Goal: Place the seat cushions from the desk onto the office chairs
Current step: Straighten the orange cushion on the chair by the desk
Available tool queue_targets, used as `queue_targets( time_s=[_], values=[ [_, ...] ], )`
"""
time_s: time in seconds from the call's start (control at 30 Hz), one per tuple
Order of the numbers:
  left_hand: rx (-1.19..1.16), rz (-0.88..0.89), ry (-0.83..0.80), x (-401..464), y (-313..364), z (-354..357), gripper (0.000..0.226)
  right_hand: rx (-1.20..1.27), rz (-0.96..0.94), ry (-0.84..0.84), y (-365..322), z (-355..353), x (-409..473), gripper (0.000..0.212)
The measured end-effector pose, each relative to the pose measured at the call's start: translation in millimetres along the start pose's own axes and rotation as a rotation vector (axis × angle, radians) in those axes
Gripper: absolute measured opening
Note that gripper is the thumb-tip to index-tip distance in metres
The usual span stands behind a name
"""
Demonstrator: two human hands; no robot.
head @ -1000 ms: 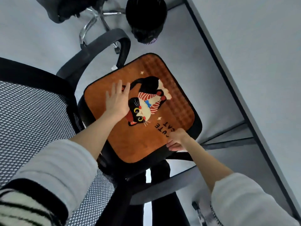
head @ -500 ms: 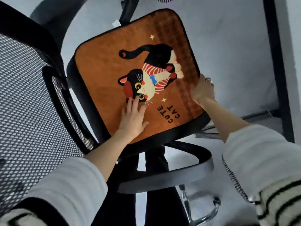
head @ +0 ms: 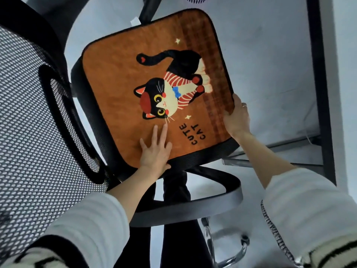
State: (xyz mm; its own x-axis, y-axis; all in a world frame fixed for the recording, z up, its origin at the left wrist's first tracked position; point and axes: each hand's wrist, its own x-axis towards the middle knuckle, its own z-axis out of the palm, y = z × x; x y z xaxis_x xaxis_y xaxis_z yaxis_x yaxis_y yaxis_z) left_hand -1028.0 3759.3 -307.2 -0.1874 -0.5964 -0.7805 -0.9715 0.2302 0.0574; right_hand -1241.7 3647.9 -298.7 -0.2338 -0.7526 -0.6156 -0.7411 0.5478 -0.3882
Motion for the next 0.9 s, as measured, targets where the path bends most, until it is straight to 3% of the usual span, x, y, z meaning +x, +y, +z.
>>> queue_targets(
  time_s=[0.23, 0.5, 0.9],
  values=[
    [-0.059, 0.012, -0.006, -2, 3, -2, 0.026, 0.070, 0.030, 0.001, 8, 1, -3, 0.052],
    [-0.137, 0.083, -0.177, -23, -11, -10, 0.004, 0.176, 0.172, -0.012, 11, 0, -26, 0.060],
    [-0.231, 0.047, -0.227, -29, -9, -11, 0.017, 0.333, 0.225, -0.019, 19, 6, -28, 0.063]
  ],
)
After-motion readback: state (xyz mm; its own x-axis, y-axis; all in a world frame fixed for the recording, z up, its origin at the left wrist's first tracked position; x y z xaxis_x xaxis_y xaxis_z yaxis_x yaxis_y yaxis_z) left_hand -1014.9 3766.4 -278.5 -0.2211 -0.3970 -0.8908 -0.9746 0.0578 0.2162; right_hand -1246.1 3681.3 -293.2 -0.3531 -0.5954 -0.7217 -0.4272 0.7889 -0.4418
